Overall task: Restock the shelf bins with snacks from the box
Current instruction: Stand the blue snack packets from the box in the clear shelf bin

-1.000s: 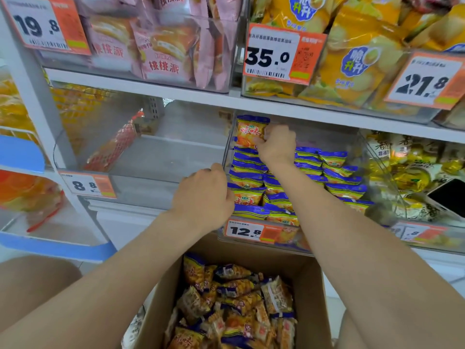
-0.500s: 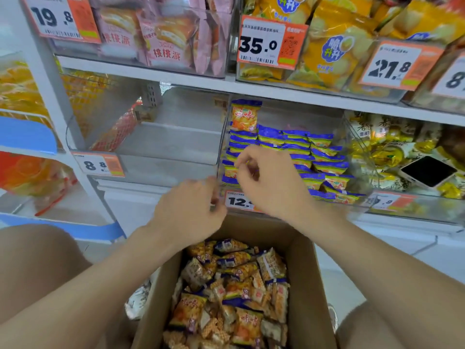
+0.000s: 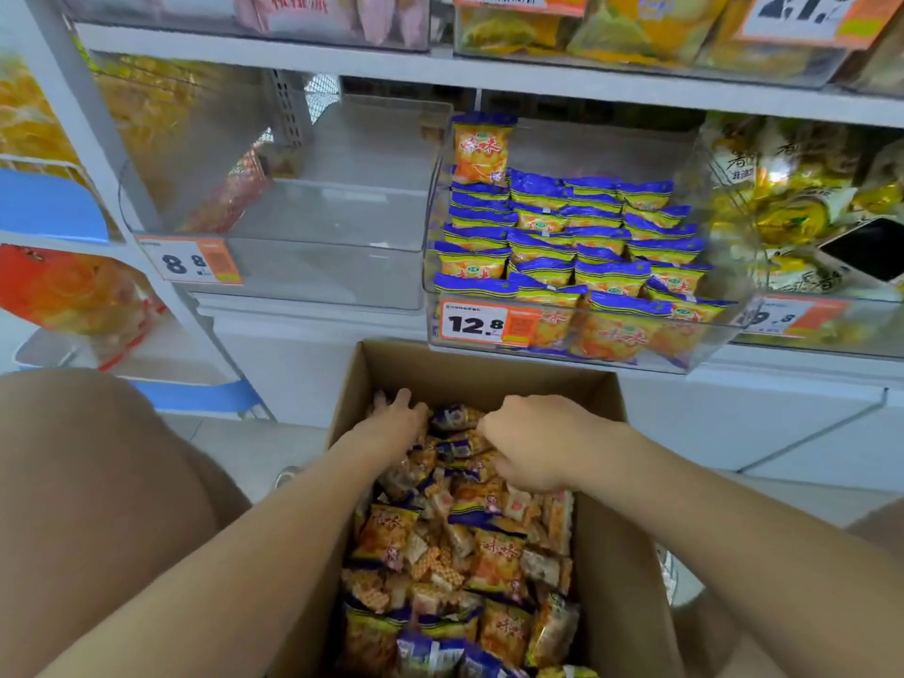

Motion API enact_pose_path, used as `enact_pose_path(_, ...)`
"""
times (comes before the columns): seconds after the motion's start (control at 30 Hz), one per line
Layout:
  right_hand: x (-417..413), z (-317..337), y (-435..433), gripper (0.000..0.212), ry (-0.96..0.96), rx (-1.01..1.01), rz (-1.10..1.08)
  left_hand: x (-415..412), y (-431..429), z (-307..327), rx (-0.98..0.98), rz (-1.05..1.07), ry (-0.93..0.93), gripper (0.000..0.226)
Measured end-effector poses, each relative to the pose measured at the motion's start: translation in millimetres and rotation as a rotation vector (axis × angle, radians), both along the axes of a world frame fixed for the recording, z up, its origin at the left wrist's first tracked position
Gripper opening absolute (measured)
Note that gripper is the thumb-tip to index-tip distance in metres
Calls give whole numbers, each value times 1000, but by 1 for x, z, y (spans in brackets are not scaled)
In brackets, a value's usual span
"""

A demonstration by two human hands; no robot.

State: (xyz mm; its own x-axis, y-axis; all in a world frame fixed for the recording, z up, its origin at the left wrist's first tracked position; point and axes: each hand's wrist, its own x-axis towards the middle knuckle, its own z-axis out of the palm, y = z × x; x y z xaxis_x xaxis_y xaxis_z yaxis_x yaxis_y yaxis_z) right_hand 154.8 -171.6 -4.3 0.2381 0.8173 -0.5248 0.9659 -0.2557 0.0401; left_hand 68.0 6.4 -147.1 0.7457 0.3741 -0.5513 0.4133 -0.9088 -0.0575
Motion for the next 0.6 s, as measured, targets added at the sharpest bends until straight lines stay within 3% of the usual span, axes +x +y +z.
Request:
enact_pose_path(0.1,7,6,5,15,14,-6,5,-1,-2,-14,41,-9,-3,77)
enact_pose_path(0.23,10,11,6,15,31,-12,9,2,-6,-26,59,-96,-30,40)
enact_pose_path(0.33,6,17,4,16,68,-2,10,-4,-8,-19,85,-112,-74,34)
enact_pose_path(0.4,5,20,1,15,65,10,-6,-7,-8,-7,-55,-26,-131,40)
enact_pose_path(0.47,7,23,-2,11,20,53,-56,-6,-8,14,-317,95,-232,45)
enact_pose_path(0.6,17,38,-6,11,72,114,-178,-2,-14,73,-634,150,-377,38)
